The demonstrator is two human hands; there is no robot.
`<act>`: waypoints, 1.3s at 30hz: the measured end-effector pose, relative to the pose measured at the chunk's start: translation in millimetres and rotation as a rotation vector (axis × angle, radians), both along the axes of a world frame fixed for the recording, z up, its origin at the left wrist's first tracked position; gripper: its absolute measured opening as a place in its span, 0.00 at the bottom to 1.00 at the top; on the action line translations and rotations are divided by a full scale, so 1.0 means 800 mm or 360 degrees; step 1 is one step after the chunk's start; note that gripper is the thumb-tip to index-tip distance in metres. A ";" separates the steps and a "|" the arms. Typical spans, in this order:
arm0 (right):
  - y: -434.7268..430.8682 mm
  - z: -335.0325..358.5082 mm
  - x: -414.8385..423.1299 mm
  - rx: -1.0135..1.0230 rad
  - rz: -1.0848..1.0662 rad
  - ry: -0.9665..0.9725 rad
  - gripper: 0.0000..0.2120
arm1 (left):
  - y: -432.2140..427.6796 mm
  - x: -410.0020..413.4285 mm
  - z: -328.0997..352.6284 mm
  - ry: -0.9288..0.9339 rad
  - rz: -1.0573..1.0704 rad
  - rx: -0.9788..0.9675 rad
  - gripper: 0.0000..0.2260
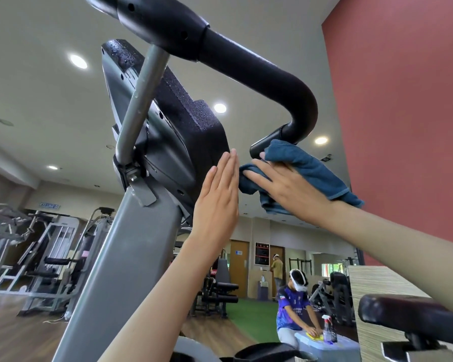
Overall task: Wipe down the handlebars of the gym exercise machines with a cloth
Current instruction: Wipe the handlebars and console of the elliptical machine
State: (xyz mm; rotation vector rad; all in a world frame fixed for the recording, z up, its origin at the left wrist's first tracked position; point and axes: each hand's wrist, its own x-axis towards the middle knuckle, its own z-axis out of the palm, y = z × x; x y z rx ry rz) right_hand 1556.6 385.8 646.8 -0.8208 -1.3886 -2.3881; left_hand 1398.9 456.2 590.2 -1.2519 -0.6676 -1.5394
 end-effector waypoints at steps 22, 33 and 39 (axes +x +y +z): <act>0.009 -0.182 -0.035 -0.0495 0.0751 0.0549 0.25 | -0.015 -0.082 -0.120 0.0470 -0.0271 -0.0565 0.31; 0.018 -0.286 -0.193 -0.1015 0.1630 0.0778 0.21 | -0.038 -0.226 -0.224 0.0354 -0.0274 -0.0915 0.24; 0.018 -0.353 -0.347 -0.1436 0.2265 0.0913 0.20 | -0.075 -0.351 -0.295 0.0156 -0.0058 -0.1223 0.23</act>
